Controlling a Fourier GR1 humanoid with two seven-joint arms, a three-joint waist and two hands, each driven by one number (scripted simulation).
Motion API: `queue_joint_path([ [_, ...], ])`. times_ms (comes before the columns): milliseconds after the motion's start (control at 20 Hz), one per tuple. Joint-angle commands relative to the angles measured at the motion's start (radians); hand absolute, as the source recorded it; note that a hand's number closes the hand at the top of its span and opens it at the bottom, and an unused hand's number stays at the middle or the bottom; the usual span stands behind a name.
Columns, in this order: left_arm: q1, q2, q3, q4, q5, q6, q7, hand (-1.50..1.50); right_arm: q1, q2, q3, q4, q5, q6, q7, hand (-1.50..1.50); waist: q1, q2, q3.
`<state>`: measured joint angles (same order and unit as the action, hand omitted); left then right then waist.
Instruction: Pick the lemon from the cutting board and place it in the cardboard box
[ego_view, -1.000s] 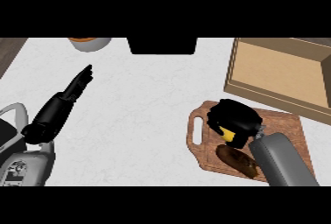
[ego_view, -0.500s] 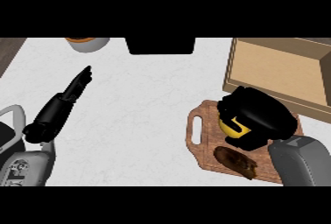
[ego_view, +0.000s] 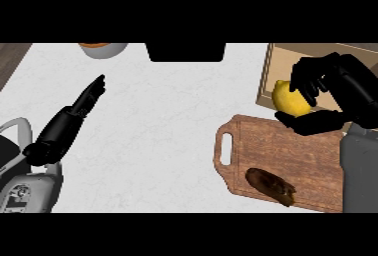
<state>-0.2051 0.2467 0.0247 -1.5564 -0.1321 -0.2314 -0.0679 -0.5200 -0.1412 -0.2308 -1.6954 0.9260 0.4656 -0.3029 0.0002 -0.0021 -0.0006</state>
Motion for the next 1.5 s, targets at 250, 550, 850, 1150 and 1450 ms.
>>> queue_joint_path([
  [250,-0.019,0.012,0.017,0.016,0.009,-0.027,-0.005,0.00,-0.275,-0.188,-0.241,0.399,-0.069,-0.057,0.068,1.50,0.014,0.007,0.001],
  [550,-0.058,0.016,0.010,0.028,-0.012,-0.027,0.003,0.00,-0.400,-0.352,-0.158,0.753,0.085,-0.164,-0.044,1.50,0.040,0.018,0.001],
  [850,-0.061,-0.020,-0.019,0.013,-0.014,-0.022,0.015,0.00,-0.403,-0.454,-0.097,1.021,0.161,-0.101,-0.134,1.50,0.047,0.021,0.002],
  [1150,-0.049,-0.047,-0.038,0.009,-0.032,-0.002,-0.010,0.00,-0.432,-0.557,-0.009,1.213,0.262,-0.098,-0.268,1.50,0.058,0.025,0.003],
  [1450,-0.072,-0.027,-0.019,0.015,-0.011,-0.030,0.010,0.00,-0.498,-0.615,0.011,1.364,0.277,-0.033,-0.444,-1.50,0.064,0.029,0.004],
])
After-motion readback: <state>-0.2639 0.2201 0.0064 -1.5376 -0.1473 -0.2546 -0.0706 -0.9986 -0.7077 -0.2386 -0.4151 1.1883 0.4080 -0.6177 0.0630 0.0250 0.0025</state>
